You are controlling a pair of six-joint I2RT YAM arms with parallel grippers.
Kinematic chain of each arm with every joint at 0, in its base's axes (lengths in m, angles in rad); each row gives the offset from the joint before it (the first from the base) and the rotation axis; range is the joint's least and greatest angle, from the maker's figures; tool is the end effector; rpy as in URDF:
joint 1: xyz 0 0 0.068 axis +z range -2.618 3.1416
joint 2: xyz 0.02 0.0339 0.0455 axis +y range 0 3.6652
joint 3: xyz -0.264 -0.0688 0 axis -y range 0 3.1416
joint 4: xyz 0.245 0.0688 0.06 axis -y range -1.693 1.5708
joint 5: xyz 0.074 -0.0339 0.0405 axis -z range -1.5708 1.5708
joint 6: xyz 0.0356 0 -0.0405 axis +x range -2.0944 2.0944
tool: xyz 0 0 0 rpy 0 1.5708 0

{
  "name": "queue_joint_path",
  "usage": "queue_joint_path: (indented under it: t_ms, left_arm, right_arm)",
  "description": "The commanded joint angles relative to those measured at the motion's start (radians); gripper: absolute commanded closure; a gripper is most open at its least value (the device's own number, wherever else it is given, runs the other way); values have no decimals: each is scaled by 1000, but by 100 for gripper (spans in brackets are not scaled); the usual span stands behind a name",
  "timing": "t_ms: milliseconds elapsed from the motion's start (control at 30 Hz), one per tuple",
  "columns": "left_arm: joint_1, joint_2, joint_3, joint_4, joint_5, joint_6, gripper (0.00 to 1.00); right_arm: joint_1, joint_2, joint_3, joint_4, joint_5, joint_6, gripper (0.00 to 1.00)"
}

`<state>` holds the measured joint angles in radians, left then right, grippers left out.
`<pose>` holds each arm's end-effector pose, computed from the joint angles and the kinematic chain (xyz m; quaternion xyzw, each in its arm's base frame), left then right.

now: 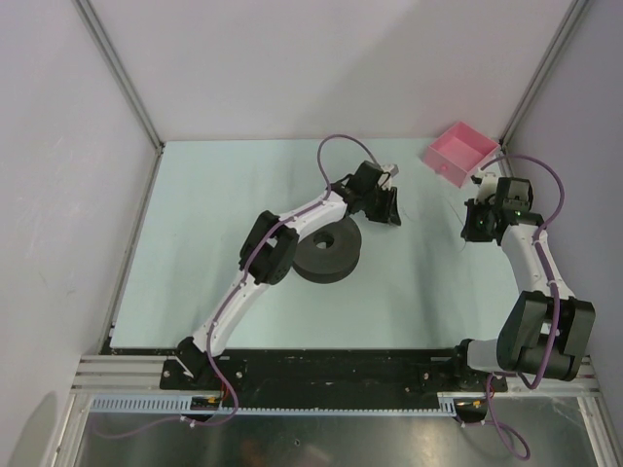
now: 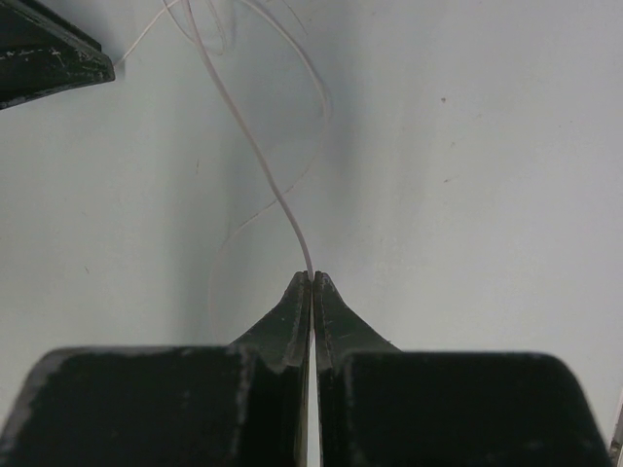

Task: Wrap the cables

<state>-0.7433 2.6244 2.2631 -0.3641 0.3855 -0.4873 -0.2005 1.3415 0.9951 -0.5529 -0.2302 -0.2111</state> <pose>0.4179 -0.4023 0.1426 0.1922 0.8777 -0.3751 0.2279 0.2745 -0.0475 0.2588 -0.0428 0.9377 0.0393 0.3425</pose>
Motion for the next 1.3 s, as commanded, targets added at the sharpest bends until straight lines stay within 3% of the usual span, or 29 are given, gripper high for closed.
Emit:
queue_joint_path:
  t_ms: [0, 167, 300, 433, 633, 733, 767, 833, 900, 967, 1133, 1267]
  left_arm:
    - [6, 23, 15, 34, 44, -26, 73]
    - [18, -16, -11, 42, 22, -22, 97]
    - [32, -86, -11, 46, 34, 35, 100]
    - [53, -279, -95, 42, 73, 180, 100]
    - [122, -789, -513, -76, 177, 598, 100]
    - [181, -1032, -717, -93, 246, 694, 100]
    - [200, -1096, -763, -96, 275, 704, 100]
    - [236, -1207, -832, -103, 330, 725, 100]
    - [260, -1289, -871, -112, 336, 731, 100]
    - [292, -1342, -889, -125, 338, 720, 100]
    - [372, -1421, -931, -192, 343, 768, 100]
    - [386, -1467, -978, -223, 274, 822, 100]
  right_arm:
    - [-4, -22, -3, -7, -7, -15, 100]
    - [-2, -19, -5, -18, -24, -16, 100]
    - [3, -36, -11, -28, -109, -35, 100]
    - [62, -90, -27, -95, -262, -129, 100]
    - [193, -227, -46, -480, -424, -527, 95]
    - [196, -333, -51, -629, -488, -801, 95]
    - [194, -370, -62, -642, -503, -883, 90]
    - [194, -435, -92, -592, -524, -938, 65]
    - [197, -463, -109, -423, -526, -803, 42]
    - [198, -428, -84, -253, -508, -641, 27]
    - [159, -189, 51, 13, -520, -341, 12]
    - [191, -8, 89, 201, -398, -311, 14]
